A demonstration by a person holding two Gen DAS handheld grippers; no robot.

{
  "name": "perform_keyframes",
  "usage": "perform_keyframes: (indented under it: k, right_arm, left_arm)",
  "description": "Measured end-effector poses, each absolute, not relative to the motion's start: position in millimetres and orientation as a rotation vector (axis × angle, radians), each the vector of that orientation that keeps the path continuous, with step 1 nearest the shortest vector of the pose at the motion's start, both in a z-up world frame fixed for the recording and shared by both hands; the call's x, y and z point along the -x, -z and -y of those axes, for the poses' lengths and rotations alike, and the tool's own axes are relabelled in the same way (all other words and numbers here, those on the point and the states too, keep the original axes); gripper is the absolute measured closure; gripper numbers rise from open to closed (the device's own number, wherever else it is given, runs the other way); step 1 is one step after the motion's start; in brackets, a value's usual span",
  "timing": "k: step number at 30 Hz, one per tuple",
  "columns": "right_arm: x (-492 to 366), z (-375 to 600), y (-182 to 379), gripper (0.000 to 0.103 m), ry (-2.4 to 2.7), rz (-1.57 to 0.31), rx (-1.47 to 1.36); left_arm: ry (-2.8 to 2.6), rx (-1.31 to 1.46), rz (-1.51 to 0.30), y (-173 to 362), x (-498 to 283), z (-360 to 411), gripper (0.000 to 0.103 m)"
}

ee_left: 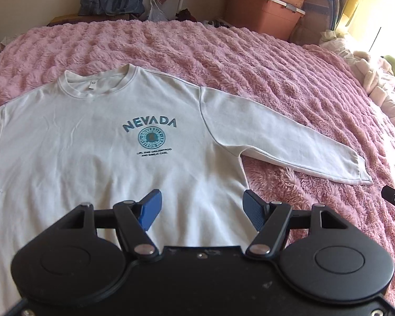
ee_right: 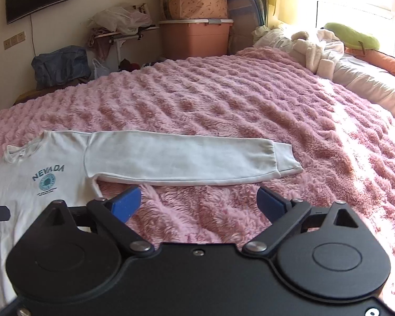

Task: Fold small clothes
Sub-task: 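Move the right gripper to the sleeve cuff and close on it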

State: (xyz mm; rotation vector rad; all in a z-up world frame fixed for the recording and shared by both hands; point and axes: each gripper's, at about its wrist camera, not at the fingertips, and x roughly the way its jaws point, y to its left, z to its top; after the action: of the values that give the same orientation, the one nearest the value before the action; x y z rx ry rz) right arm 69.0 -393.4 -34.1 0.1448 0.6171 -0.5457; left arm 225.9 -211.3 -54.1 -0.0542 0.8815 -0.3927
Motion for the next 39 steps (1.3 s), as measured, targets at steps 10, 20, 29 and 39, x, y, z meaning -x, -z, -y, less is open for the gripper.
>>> perform_keyframes:
  k: [10,20,29,39]
  right_arm:
    - [-99,548,96,0.064,0.692,-0.613,-0.409]
    - [-119,612,148,0.064,0.807,-0.607,-0.572]
    - [-126,632,162,0.063,0.837,-0.541,-0.710]
    - [-117,629,141,0.095,0.786,-0.456,-0.707]
  left_arm:
    - [0.498,0.109,-0.914,101,-308,313,0.031]
    - [0.525,0.071,-0.973,143,-339,362,0.031]
    - [0.520,0.052,-0.996,157,-339,365,0.031]
    - [0.526,0.045,-0.995,157,-341,367,0.031]
